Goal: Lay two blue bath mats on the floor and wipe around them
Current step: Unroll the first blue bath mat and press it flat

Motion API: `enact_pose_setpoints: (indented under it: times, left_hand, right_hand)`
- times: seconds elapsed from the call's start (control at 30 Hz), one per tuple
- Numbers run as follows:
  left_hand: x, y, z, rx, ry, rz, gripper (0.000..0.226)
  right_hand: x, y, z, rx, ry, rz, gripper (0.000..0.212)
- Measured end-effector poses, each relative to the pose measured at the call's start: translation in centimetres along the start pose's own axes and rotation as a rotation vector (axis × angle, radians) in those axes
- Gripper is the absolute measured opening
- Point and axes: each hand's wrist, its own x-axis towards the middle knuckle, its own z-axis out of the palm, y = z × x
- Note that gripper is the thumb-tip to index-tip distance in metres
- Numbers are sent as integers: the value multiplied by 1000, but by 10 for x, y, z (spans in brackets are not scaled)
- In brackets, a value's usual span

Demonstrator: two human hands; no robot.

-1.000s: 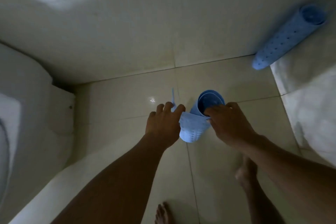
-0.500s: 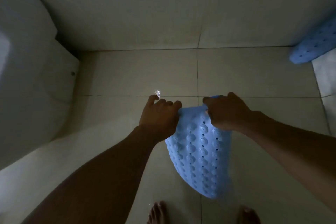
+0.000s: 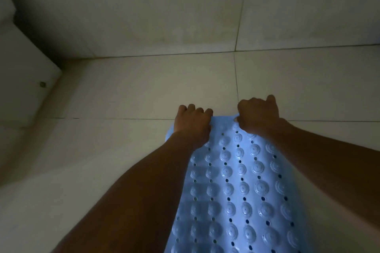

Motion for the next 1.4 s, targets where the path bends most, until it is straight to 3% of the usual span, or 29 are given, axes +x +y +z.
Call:
enact_pose_setpoints:
  times: [0.17,0.3,0.43,0.6,0.67,0.77,0.87,0.97,1.07,1.13,1.2,1.3,1.4]
  left_hand:
    - [-20,17,41,-210,65,-182,52]
    - [-59,35,60,-314,1,-137,68]
    - [-67,29,81,-335,34,-114,70]
    - [-40,-1,77,-277,-45,-94,72]
    - [-39,-1,76,-273,-51,-109,69]
    - [-42,6,76,-271,-69,-155,69]
    - [-65,13,79,-337,3,-246,70]
    - [-116,33,82,-379,54,-193,71]
    - [-150,44,85,-351,-9,-191,72]
    - [-153,40,85,-333,-46,-192,72]
    - [-152,36,83,-319,-82,-187,72]
    - [-150,35,78,-297,-158,-232,72]
    - [-148,37,73,-301,-208,-253,72]
  right_hand:
    - [-2,-12,21,14,92,43,11]
    - [-4,-13,27,-65,165,107,7]
    - [0,-15,38,-40,211,107,9]
    - [-9,7,20,303,438,169,47]
    - [-28,11,14,391,480,305,62]
    - [-60,11,19,648,203,596,81]
    - [-82,14,22,883,62,648,89]
    - [-93,23,13,1053,-95,731,100]
    - [-108,24,11,1268,-331,695,77]
    - [-115,20,10,1356,-372,643,52]
    - [-117,17,12,1403,-330,609,41]
    - [-119,15,10,1405,-241,567,54]
    - [-121,23,7,1470,-309,512,60]
